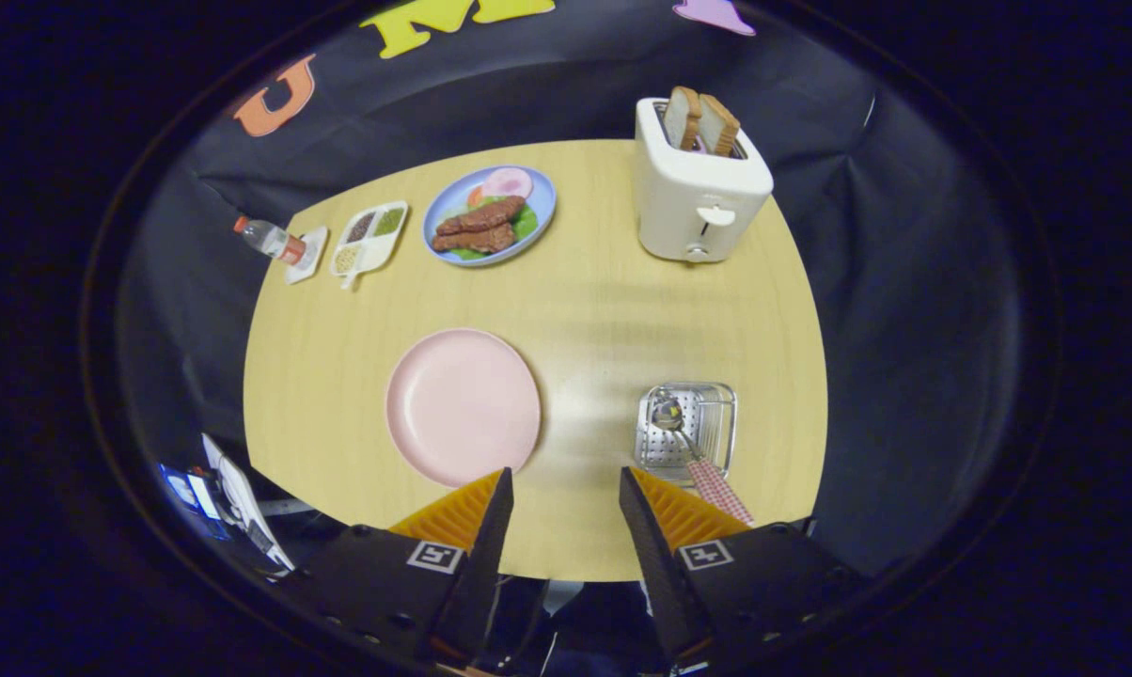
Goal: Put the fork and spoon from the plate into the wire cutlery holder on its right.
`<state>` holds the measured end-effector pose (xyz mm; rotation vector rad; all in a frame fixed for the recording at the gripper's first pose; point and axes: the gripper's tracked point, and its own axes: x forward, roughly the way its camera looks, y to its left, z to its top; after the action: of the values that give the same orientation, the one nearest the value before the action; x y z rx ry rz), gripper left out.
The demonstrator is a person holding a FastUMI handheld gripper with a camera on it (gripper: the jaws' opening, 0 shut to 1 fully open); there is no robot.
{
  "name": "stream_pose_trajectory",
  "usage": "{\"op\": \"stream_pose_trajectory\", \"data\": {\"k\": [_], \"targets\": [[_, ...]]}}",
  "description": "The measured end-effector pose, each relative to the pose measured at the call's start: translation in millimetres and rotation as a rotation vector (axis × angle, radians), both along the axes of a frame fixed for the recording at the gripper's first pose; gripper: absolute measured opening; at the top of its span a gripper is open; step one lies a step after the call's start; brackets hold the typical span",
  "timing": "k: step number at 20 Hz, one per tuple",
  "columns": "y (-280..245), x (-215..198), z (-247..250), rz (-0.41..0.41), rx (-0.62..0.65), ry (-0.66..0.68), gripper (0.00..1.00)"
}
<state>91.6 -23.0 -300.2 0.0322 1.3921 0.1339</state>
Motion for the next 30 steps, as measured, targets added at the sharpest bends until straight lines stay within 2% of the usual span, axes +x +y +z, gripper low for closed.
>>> {"op": "stream_pose_trajectory", "data": {"k": [7, 10, 12, 15, 18, 23, 26, 30], "targets": [[32, 23, 68, -0.018, -0.071, -0.374, 0.83], [48, 27, 105, 0.001, -0.107, -0.544, 0.89], [61, 24, 134, -0.019, -0.101, -0.648, 0.97], [78, 18, 169, -0.056, -0.055, -0.775, 0.96], [72, 18, 210, -0.107, -0.053, -0.987, 0.96], [95, -13, 259, -0.098, -0.017, -1.241, 0.96], [99, -30, 273, -0.114, -0.04, -1.322, 0.96], [120, -51, 278, -0.112, -0.021, -1.339, 0.96]]}}
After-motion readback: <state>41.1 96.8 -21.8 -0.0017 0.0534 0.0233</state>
